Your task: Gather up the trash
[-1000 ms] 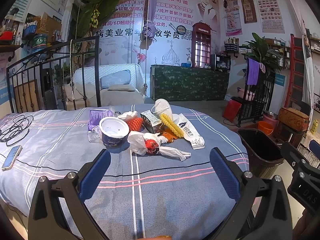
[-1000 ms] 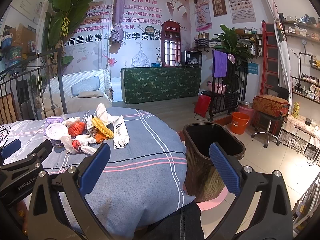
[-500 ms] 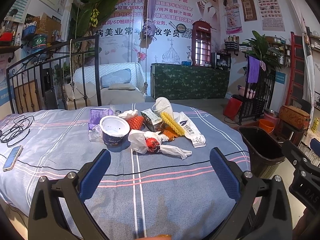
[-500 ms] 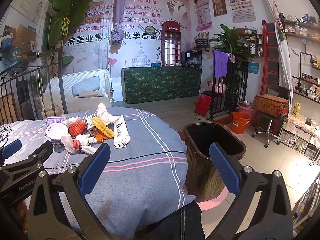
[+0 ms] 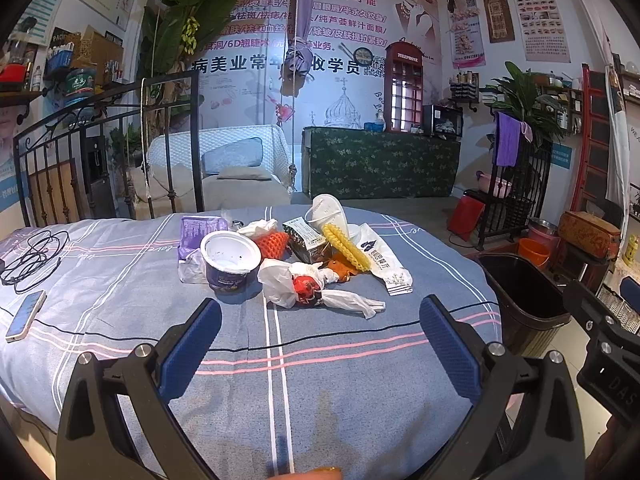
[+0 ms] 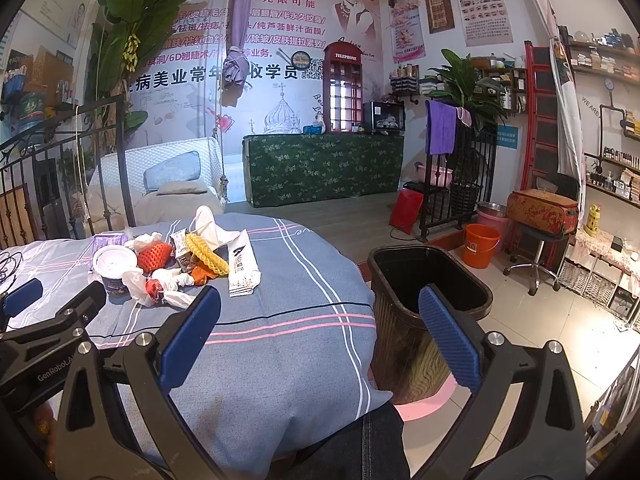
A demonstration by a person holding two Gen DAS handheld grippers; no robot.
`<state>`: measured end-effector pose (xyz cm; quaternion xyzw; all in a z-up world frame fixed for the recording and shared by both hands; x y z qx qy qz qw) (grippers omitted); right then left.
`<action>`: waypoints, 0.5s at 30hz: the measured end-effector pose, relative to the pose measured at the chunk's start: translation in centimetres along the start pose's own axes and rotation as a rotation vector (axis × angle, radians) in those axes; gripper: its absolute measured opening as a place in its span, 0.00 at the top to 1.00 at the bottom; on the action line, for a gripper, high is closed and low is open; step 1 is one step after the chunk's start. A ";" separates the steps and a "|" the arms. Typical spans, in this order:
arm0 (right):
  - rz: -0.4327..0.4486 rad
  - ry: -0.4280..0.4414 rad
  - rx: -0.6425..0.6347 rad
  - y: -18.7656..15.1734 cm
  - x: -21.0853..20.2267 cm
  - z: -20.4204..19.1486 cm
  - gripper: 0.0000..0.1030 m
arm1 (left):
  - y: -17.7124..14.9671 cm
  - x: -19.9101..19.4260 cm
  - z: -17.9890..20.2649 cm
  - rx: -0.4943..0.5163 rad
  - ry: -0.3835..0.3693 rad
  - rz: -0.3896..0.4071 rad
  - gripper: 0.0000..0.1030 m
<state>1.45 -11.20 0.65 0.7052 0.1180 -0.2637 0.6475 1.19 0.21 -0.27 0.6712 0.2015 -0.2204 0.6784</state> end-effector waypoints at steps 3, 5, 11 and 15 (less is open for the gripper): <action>-0.003 0.000 -0.002 -0.1 0.1 -0.1 0.05 | 0.0 0.0 0.1 0.001 0.000 -0.001 0.05; -0.001 0.000 -0.002 -0.1 0.2 -0.1 0.05 | -0.1 0.0 0.0 0.002 0.000 -0.002 0.05; -0.004 0.001 -0.001 -0.1 0.2 -0.1 0.05 | -0.1 0.1 0.0 0.003 -0.001 -0.002 0.05; -0.004 0.000 -0.003 -0.1 0.2 -0.1 0.05 | -0.2 0.1 0.0 0.003 0.000 -0.004 0.05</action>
Point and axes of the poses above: each gripper's, at about its wrist camera, not at the fingertips, and x roughly the way its jaws point, z to its right, y to its top, the point moved 1 cm from there along x, roughly the way its jaws point, and after that the axes turned 12 degrees about -z, right-handed, at the moved point
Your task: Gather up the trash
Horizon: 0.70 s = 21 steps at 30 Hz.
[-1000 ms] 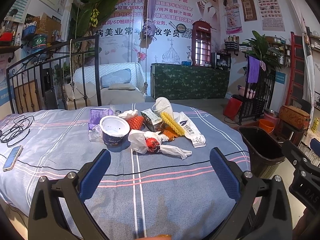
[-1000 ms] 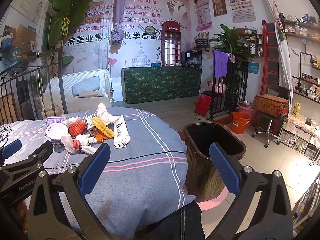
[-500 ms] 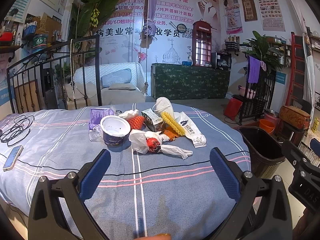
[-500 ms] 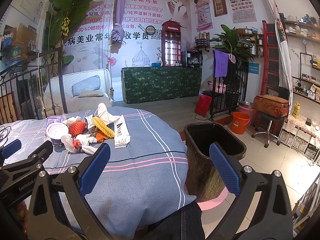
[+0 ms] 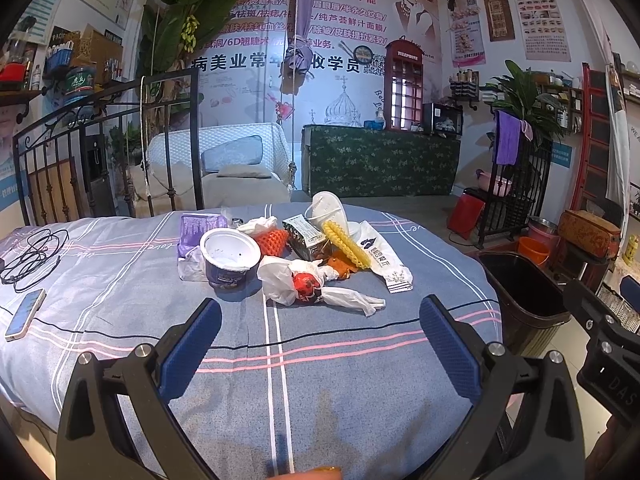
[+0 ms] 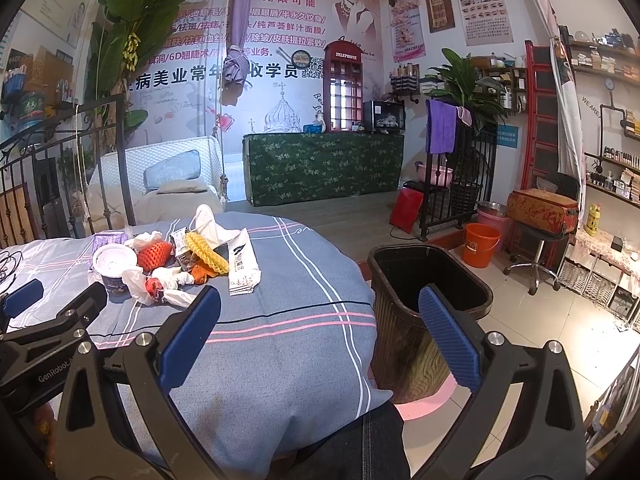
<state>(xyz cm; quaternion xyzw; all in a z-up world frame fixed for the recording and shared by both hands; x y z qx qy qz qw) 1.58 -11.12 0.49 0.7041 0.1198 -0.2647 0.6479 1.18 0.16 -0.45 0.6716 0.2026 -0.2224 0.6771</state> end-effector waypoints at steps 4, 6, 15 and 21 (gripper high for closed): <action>-0.001 0.001 0.001 0.0 0.0 0.0 0.05 | 0.0 0.0 0.0 0.000 0.000 0.001 0.05; -0.002 0.001 0.001 0.0 0.1 0.0 0.05 | 0.0 0.0 0.0 0.001 0.000 -0.001 0.05; -0.006 0.001 -0.001 -0.1 0.4 -0.2 0.05 | -0.1 0.1 0.0 -0.001 0.001 -0.004 0.05; -0.011 0.000 -0.002 -0.2 0.7 -0.5 0.05 | -0.2 0.4 0.0 -0.001 0.002 -0.013 0.05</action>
Point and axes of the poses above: each gripper's, at about its wrist camera, not at the fingertips, and x roughly the way its jaws point, z to its right, y to its top, the point moved 1 cm from there along x, roughly the way its jaws point, and after that the axes turned 12 degrees about -z, right-handed, at the moved point
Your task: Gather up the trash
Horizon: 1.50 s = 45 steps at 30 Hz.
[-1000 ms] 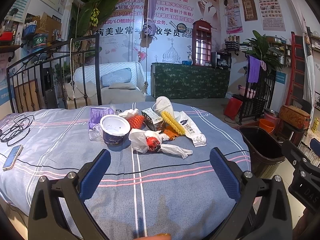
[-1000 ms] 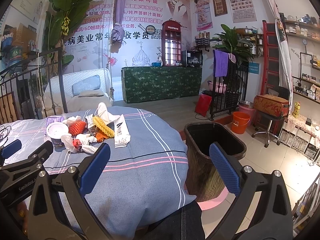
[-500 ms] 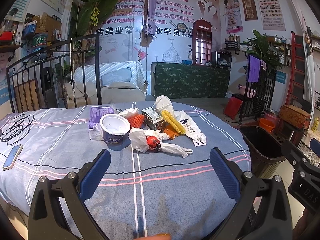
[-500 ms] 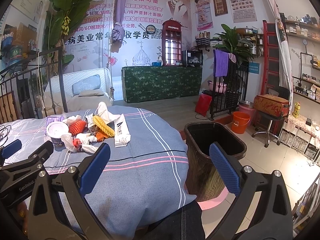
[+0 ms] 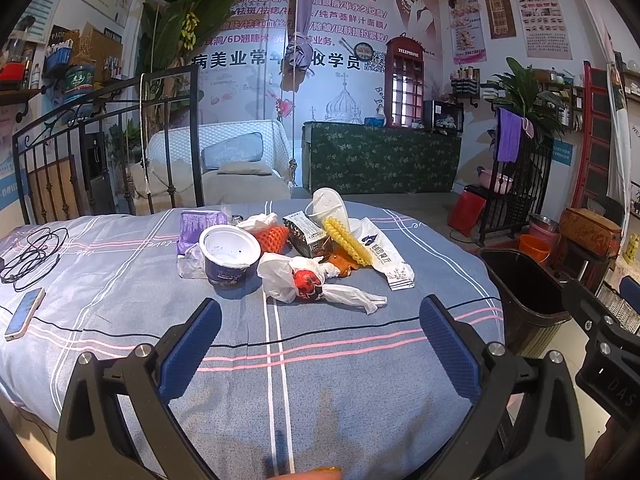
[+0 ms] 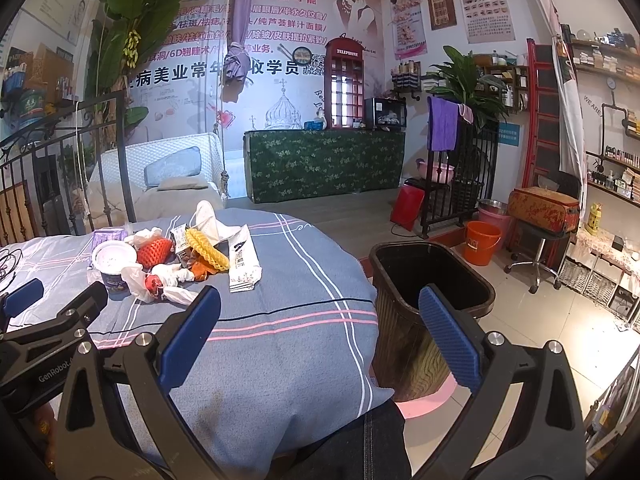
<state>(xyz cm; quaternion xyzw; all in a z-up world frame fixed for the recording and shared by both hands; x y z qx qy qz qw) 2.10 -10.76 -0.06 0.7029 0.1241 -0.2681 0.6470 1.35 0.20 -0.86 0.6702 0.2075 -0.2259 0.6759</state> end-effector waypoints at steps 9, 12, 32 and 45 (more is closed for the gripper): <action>-0.018 0.003 -0.006 0.0 0.7 -0.1 0.05 | 0.2 0.8 -0.1 0.002 -0.004 -0.034 0.05; -0.052 0.014 -0.038 0.1 1.9 -0.6 0.05 | 0.2 3.4 -0.4 0.018 -0.018 -0.151 0.05; -0.416 0.406 -0.452 2.4 15.2 -14.0 0.05 | 2.8 10.9 -14.1 -0.088 -0.021 -0.434 0.05; -0.530 0.400 -0.748 2.8 20.7 -21.0 0.48 | 6.2 14.7 -16.7 -0.162 -0.079 -0.474 0.06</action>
Point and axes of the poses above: each gripper's, at about its wrist camera, not at the fingertips, and x roughly the way its jaws point, z to its right, y to its top, the point moved 1 cm from there along x, roughly the way its jaws point, and after that the axes turned 12 degrees about -z, right-handed, at the moved point
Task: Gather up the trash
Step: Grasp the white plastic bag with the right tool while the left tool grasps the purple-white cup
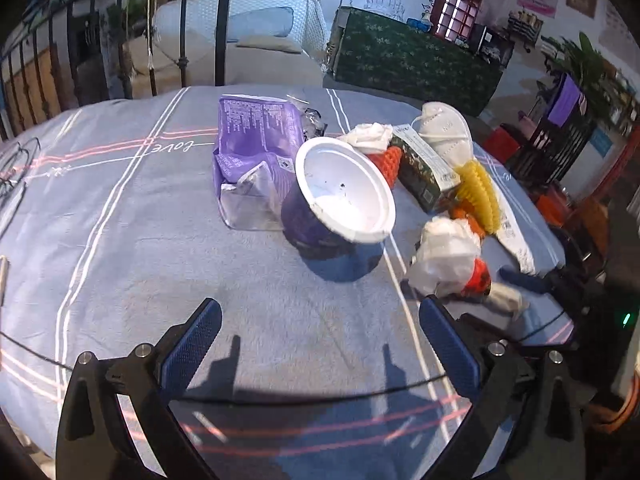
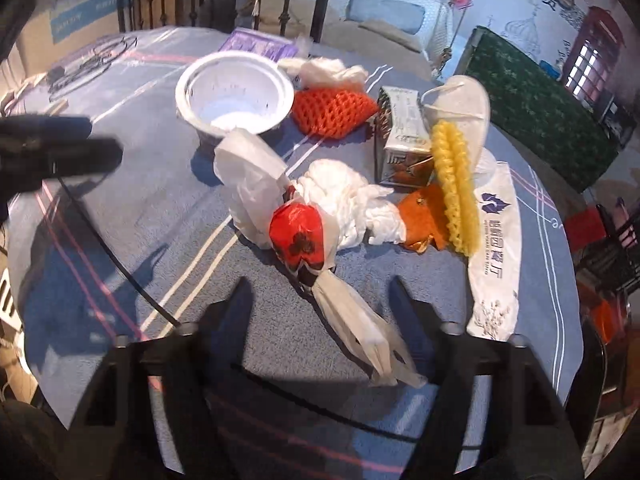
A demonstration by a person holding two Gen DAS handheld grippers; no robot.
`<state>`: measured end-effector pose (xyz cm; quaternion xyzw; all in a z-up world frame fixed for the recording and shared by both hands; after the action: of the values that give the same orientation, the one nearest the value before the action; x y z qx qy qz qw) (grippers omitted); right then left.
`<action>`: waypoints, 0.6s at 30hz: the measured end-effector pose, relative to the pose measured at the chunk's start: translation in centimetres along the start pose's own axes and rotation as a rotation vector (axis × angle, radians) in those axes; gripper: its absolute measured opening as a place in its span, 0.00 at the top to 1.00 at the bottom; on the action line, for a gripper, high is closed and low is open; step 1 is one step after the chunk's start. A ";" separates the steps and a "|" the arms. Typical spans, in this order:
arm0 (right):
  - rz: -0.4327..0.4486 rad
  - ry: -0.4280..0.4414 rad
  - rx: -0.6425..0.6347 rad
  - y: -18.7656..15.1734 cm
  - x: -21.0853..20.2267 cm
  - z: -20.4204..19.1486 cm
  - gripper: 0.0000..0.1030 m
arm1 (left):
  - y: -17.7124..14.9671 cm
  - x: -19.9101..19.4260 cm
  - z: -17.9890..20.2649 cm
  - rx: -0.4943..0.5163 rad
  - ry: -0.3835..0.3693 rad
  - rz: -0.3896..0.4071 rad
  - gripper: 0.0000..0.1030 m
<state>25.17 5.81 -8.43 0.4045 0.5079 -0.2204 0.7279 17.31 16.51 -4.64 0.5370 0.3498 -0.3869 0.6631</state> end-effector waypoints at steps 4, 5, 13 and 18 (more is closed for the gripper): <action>-0.009 0.062 0.000 -0.2 1.1 -0.1 0.66 | 2.1 0.4 -0.5 -0.047 -0.060 0.005 0.11; -0.005 0.068 0.009 -0.3 1.1 0.0 0.68 | 2.7 0.7 -0.6 -0.064 -0.071 0.006 0.11; 0.048 0.109 0.066 -1.3 -0.5 0.5 0.88 | 5.6 3.6 -0.8 -0.146 -0.092 -0.051 0.36; 0.069 0.139 0.093 -2.0 -1.0 0.8 0.91 | 5.5 4.4 -1.4 -0.180 -0.115 -0.058 0.52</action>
<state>23.75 3.93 -8.08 0.4695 0.5324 -0.1899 0.6783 24.14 18.00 -6.29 0.4417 0.3600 -0.4030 0.7162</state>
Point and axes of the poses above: each gripper's, at about its wrist camera, not at the fingertips, and x roughly the way its jaws point, z to its right, y to its top, the point moved 1 cm from there along x, roughly the way its jaws point, and after that the axes turned 12 degrees about -z, right-handed, at the moved point
